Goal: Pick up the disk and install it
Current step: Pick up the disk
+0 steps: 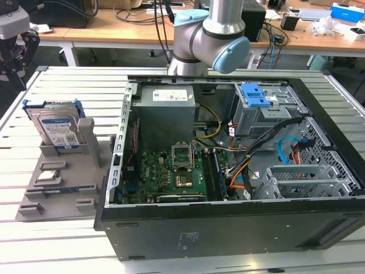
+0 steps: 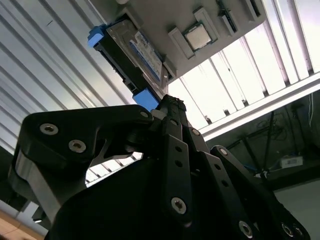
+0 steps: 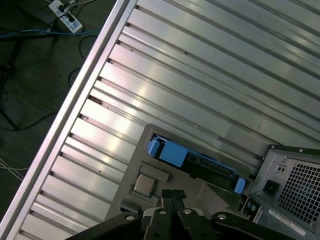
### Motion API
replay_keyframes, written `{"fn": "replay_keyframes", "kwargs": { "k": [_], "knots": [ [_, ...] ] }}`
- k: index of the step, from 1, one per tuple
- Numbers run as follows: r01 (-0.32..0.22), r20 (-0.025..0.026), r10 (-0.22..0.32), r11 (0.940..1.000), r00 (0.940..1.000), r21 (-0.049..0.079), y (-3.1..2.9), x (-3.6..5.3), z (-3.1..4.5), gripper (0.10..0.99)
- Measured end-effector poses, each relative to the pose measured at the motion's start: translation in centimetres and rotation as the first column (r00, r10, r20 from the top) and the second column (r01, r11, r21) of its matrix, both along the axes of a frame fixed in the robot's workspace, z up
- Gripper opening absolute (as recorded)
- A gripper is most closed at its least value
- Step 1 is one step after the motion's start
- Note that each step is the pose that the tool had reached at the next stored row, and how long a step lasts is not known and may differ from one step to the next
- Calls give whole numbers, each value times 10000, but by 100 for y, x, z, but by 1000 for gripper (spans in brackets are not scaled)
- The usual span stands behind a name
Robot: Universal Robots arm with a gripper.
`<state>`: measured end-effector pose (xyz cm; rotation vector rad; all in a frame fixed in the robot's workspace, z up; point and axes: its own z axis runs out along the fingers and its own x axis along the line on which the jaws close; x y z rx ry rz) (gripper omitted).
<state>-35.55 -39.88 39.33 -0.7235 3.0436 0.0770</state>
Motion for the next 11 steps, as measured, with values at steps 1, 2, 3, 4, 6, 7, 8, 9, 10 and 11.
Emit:
{"fn": "replay_keyframes", "kwargs": {
  "k": [1,2,3,4,6,7,8,9,10,11],
  "knots": [
    [-100,0,100,10000,10000,0,0,0,0,102],
    [-159,0,159,9999,9999,0,0,0,0,102],
    [-217,1,217,9998,9998,0,0,0,0,102],
    [-329,0,329,9995,9995,0,0,0,0,102],
    [-665,0,665,9978,9978,0,0,0,0,102],
    [-739,1,739,9973,9973,0,0,0,0,102],
    [-810,1,810,9967,9967,0,0,0,0,102],
    [-917,0,917,9958,9958,0,0,0,0,102],
    [-1038,0,1038,9946,9946,0,0,0,0,102],
    [-1199,0,1199,9928,9928,0,0,0,0,102]
  ]
}}
